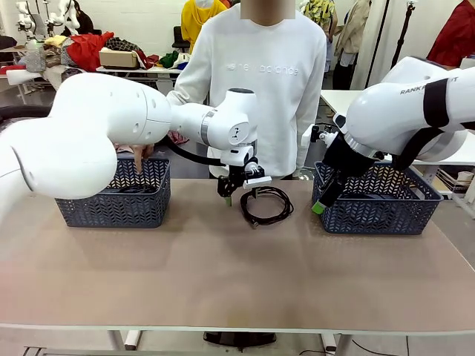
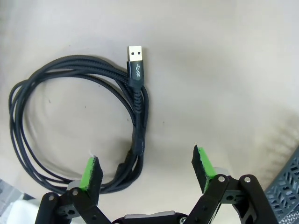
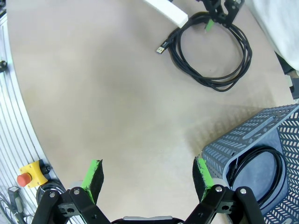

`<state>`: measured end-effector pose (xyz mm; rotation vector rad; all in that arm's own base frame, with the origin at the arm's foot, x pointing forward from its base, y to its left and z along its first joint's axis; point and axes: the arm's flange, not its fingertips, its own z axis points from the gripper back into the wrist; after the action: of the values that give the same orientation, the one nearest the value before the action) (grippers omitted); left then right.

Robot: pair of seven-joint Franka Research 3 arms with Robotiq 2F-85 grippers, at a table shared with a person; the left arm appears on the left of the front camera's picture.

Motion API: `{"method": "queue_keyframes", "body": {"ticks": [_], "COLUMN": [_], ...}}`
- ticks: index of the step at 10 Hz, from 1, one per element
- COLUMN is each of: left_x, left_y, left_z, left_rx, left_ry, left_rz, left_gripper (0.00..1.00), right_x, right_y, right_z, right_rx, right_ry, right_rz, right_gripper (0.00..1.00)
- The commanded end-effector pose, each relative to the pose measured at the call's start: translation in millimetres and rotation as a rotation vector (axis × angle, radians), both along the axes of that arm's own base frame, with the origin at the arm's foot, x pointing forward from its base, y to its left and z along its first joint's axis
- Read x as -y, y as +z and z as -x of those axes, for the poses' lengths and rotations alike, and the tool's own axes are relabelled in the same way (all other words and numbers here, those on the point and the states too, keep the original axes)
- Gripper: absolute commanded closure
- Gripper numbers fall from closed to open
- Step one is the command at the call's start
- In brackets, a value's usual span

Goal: Organize the cables according to human instructions.
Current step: Pick up a bundle of cables and place it in the basket indicated by the human.

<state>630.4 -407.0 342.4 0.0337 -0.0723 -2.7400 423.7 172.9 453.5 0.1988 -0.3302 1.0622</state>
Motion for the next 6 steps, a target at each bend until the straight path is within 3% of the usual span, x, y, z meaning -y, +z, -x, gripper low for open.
{"method": "queue_keyframes", "body": {"ticks": [1,6], "left_x": [1.9,9.5], "left_y": [-6.4,-20.7], "left_z": [-0.5,-2.1], "left_rx": [0.017,-0.001], "left_ry": [-0.054,-0.077], "left_rz": [-0.012,-0.004], "left_gripper": [0.00,0.00], "right_x": [-0.7,-0.7], "right_y": [0.4,0.4], "right_z": [1.0,1.0], "right_rx": [0.001,0.001], "right_ry": [-0.007,-0.007], "right_rz": [-0.002,-0.002], "right_gripper": [0.00,0.00]}}
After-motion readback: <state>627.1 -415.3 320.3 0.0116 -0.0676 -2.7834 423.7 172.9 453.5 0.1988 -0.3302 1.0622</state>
